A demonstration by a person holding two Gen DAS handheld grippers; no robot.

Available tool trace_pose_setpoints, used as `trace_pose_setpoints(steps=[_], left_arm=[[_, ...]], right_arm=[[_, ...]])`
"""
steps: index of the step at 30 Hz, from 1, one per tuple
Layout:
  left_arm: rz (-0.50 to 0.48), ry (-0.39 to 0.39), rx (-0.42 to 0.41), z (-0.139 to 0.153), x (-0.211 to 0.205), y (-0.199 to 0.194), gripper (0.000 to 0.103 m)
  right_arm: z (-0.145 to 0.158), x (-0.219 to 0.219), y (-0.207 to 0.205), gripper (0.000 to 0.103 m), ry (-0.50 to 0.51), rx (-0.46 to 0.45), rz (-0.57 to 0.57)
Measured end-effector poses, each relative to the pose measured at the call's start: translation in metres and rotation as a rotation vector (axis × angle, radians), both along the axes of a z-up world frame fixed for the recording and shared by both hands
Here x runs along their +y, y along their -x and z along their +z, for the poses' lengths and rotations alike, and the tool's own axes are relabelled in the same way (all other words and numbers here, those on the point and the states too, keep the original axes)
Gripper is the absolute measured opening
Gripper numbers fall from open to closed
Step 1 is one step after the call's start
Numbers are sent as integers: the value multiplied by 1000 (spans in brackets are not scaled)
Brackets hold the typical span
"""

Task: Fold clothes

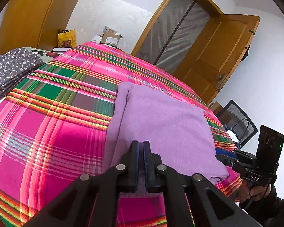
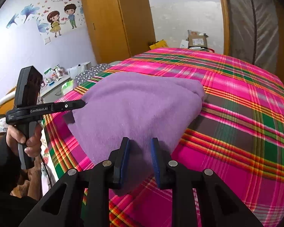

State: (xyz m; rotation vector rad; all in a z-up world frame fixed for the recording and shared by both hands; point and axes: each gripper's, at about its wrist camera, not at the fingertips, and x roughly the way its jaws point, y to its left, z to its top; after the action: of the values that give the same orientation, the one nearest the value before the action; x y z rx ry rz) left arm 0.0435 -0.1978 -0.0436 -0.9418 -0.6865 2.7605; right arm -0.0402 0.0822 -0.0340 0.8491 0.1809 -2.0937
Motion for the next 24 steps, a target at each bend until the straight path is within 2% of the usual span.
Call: trace_pose_setpoints(steps=[4,8,13,16,18,21,24], left_arm=[[10,53,-28,13,8,-2,5],[-32,116,6,38,21,7,5],[-83,216,-29,62,46,46,6],[-143,219,-58,62,61,73,8],[-159,269,-84,55,71,92,8],[-143,247,-178,35,68,114,8],[-144,192,-190,31,62,116,8]], right_arm=[[4,2,1,26,-2,-23,-13],[12,4,6,28,5,-26,-28],[14,2,11,28,18,-23,-53],[15,5,13,28,36,-38,-66],[16,8,15,29,36,-42,-77],[16,12,15,29,34,-46,-92],[16,16,16,29,34,-49,-99]])
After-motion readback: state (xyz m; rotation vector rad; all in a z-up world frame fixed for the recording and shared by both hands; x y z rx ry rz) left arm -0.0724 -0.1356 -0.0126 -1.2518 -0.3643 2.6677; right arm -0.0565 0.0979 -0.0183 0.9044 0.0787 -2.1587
